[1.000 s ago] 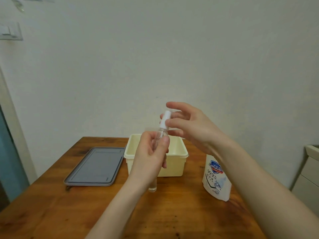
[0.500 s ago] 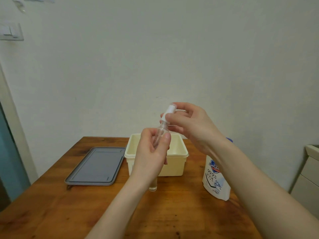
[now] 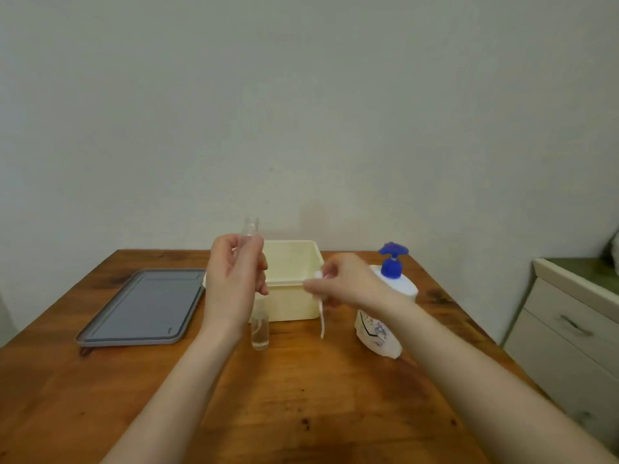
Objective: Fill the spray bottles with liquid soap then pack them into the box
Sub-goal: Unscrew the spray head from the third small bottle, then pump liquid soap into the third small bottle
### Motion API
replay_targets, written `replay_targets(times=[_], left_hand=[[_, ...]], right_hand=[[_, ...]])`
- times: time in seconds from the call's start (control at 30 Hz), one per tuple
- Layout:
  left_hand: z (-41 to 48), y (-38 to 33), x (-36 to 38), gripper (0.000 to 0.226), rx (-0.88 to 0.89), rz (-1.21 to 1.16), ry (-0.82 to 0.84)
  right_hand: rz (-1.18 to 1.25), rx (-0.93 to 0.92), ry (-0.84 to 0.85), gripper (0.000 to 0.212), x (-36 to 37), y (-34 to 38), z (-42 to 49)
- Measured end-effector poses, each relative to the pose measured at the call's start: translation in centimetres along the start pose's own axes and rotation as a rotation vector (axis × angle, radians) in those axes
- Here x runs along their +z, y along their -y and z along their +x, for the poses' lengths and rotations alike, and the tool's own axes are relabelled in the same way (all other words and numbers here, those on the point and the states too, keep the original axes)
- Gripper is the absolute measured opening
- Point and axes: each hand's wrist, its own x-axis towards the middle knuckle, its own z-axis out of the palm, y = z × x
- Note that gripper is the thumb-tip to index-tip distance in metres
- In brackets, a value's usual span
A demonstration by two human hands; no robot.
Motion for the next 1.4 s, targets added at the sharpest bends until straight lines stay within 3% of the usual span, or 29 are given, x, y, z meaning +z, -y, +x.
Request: replay_targets(times=[0.07,0.23,0.33,0.43,0.53,0.67,0.73,0.87,1.03,1.2,1.4], left_hand=[[-0.1,0.2,0.5,0.007,-0.004,0.012,-0.004],[-0.5,0.7,0.6,0.006,-0.008,0.043,0.003],[-0.5,1.1,0.6,0.005,-0.017,0.054,0.008],[-0.5,1.4,1.1,0.008,-0.027,0.062,0.037],[-0.7,2.1,2.1,0.009,-0.016,0.111,0.081],[-0.8,4.0,4.4,0.012,0.000,0.238,0.147],[-0.8,4.7,6.3,0.007,0.019,0.301,0.215],[-0.5,6.3,9.8,0.012,0.016,0.397,0.339],[-0.1,7.3,12.1,0.011,-0.009,0.408,0.384],[0.6,7.5,12.3,0.015,0.024,0.436,0.389],[1.1,6.7,12.2,0.010,0.120,0.455,0.401]], right_hand=[[-0.218,0.042,0.105,0.025,3.3,-2.6,0.6],[-0.443,0.089,0.240,0.021,7.7,-6.2,1.3],[-0.492,0.060,0.244,0.014,8.4,-6.6,1.5],[-0.471,0.058,0.256,0.030,7.3,-6.3,1.1],[-0.387,-0.040,0.101,0.037,3.8,-4.7,0.6],[-0.107,-0.194,-0.125,0.012,-3.6,-1.5,-0.7],[-0.005,-0.241,-0.273,0.011,-6.9,-0.6,-1.0],[0.032,-0.194,-0.414,0.017,-10.3,-1.9,1.4],[0.066,0.027,-0.237,0.016,-10.3,-5.0,5.2],[-0.031,0.044,-0.094,0.020,-9.3,-5.5,7.0],[-0.121,-0.004,-0.051,0.024,-8.9,-5.4,7.4]])
